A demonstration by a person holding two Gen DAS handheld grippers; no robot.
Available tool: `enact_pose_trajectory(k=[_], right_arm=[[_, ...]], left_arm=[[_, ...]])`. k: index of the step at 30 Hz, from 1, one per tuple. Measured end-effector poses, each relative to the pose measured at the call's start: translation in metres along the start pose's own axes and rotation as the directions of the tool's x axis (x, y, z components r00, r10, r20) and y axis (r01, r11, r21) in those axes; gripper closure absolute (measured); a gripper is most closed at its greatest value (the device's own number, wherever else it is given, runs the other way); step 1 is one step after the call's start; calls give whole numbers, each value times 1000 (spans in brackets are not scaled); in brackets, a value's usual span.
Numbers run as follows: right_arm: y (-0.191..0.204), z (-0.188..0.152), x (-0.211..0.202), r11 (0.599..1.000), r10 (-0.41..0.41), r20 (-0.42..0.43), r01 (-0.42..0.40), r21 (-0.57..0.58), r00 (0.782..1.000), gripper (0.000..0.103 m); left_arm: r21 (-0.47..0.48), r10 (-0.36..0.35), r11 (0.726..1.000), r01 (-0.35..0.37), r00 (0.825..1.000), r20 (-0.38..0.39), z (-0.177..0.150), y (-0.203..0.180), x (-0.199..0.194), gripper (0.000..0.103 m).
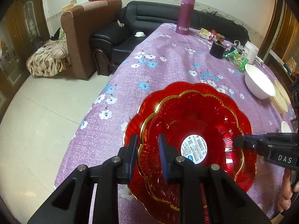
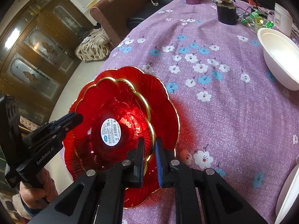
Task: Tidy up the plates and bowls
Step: 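Lower the small red plate into the large red plate held by the left tool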
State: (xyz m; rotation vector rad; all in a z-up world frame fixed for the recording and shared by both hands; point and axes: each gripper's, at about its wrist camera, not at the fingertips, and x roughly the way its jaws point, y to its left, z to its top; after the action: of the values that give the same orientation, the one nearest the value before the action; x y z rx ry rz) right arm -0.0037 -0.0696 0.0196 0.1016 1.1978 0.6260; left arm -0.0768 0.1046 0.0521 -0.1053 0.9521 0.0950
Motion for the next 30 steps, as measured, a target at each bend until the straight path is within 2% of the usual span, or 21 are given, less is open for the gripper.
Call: enact_pose_trajectory(k=[11, 14, 16, 24, 30], right_arm=[[13, -2, 6, 994, -86, 36, 89, -71, 996, 90], [18, -3, 8, 986, -122, 49, 127, -111, 991, 90], [22, -5, 9, 981, -139, 56, 145, -126, 989, 90], [21, -9, 4, 985, -122, 54, 128, -116, 991, 90], [19, -10, 3, 986, -118, 56, 123, -111, 991, 89]], left_arm=[[64, 55, 996, -58, 997, 47, -5, -15, 1, 80], [99, 88, 991, -94, 994, 70, -6, -23, 0, 76], [103, 87, 990, -94, 994, 73, -7, -25, 1, 75], [100, 95, 990, -104, 991, 94, -9, -28, -1, 66], [106, 102, 988, -113, 989, 104, -11, -31, -2, 66]])
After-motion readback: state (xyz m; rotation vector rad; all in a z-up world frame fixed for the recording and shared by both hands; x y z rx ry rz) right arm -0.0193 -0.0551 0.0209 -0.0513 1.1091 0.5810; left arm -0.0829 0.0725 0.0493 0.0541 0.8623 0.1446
